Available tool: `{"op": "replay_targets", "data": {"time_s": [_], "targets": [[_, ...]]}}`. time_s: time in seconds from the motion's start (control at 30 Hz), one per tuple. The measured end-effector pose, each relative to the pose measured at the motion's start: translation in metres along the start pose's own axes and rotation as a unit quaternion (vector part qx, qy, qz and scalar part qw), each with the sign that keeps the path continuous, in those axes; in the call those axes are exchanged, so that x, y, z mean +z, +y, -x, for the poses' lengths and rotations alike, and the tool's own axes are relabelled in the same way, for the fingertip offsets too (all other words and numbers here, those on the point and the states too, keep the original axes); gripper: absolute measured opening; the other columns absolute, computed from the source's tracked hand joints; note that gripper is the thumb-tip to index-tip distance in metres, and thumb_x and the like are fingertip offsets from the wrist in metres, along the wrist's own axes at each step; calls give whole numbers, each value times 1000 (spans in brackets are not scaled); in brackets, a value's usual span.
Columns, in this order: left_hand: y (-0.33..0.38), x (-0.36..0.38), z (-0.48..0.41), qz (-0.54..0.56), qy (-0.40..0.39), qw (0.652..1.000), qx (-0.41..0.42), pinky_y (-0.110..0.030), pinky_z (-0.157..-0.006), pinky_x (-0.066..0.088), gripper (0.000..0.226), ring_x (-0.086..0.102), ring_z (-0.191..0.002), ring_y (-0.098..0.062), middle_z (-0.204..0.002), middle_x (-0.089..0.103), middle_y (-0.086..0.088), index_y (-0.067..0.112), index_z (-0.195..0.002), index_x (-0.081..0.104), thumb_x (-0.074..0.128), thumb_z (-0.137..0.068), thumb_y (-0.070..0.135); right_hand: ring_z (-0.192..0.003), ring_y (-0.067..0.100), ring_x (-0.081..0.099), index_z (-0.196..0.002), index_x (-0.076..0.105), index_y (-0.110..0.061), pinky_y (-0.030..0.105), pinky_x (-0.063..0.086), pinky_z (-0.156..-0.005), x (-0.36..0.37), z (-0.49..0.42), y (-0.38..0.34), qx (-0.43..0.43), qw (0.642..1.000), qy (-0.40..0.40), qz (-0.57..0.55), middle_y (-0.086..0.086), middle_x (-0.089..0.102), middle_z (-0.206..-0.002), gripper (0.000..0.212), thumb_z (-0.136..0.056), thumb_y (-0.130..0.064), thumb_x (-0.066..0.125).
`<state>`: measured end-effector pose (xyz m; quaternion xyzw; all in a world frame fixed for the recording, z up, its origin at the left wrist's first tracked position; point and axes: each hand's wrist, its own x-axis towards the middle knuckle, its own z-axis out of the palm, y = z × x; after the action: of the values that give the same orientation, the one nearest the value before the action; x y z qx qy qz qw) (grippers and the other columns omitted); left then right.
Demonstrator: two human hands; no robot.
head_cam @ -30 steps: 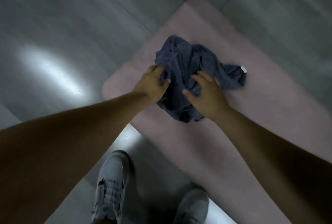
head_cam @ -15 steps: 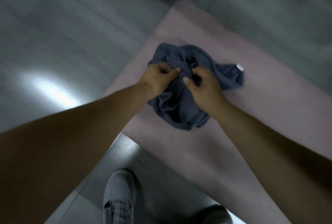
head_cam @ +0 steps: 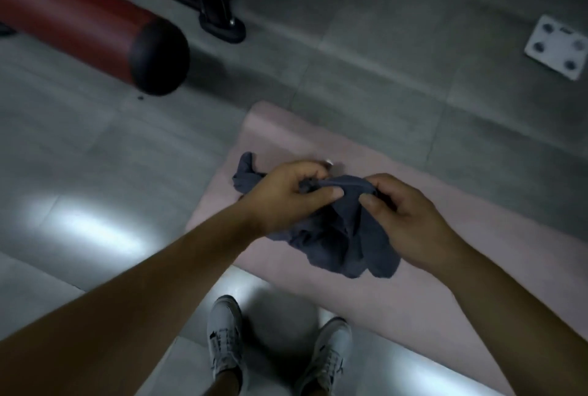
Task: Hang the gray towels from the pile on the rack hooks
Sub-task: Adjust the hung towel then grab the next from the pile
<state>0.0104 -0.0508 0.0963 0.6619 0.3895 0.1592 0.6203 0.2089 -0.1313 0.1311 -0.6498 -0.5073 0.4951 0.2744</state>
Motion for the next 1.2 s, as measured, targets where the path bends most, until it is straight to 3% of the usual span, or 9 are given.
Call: {"op": "replay_targets", "data": {"time_s": [0.1,0.2,0.3,0.47,0.63,0.8,0.9,1.07,1.2], "targets": [[78,8,18,4,1,1000,-18,-38,-58,46,24,51,-64,-19,-70,54,-15,10,-79,56,69,-93,22,-95,-5,59,-102,63,-37,6,41,-82,-40,46,-52,-4,999,47,22,-2,64,-106,31,-102,-9,51],[148,15,29,-14,-10,1000,0,-35,-64,50,20,56,-69,-13,-73,60,-13,6,-84,61,70,-93,21,-96,6,60,-100,62,-46,15,44,-84,-79,88,-93,-32,992,88,88,-1,62,-102,37,-102,-10,51],[214,22,38,-33,-20,999,22,-29,-64,45,21,53,-67,-10,-71,59,-10,6,-81,64,73,-91,23,-76,17,66,-94,64,-27,31,52,-67,-117,130,-129,-16,994,92,63,2,69,-82,18,-103,-20,51],[300,31,61,-66,-17,997,23,-31,-66,46,23,55,-69,-10,-78,66,-18,13,-81,71,77,-85,35,-69,7,59,-80,62,-28,20,47,-64,-172,192,-162,-17,986,122,112,-10,65,-73,17,-96,-33,62],[348,40,80,-103,-23,994,22,-22,-67,49,14,61,-68,-3,-71,70,4,16,-77,73,80,-83,26,-56,4,43,-64,52,-18,24,36,-54,-214,242,-166,80,989,31,120,-17,46,-55,38,-85,-42,74],[357,47,94,-152,-47,987,4,-25,-64,49,18,59,-65,-6,-74,71,-9,16,-76,72,80,-83,30,-74,10,57,-84,66,-15,29,45,-70,-236,277,-165,109,994,10,23,-5,63,-76,14,-92,-25,71],[359,53,96,-178,-30,984,-11,-21,-61,45,19,54,-62,-1,-67,64,6,18,-78,68,76,-87,33,-77,11,64,-99,69,-12,26,49,-71,-232,293,-177,97,987,74,-102,1,71,-85,9,-99,-17,61],[379,86,106,-156,-29,987,27,-23,-100,43,37,53,-116,1,-123,57,14,42,-113,59,69,-81,58,-72,21,66,-102,70,-14,30,57,-63,-213,292,-214,58,892,185,-408,10,69,-82,15,-89,-15,63],[411,103,118,-81,-100,989,79,-18,-88,51,34,62,-102,-3,-111,64,10,37,-105,65,83,-76,40,-93,32,73,-109,68,1,37,63,-77,-194,283,-230,70,870,136,-468,22,73,-104,27,-90,-17,61]]}}
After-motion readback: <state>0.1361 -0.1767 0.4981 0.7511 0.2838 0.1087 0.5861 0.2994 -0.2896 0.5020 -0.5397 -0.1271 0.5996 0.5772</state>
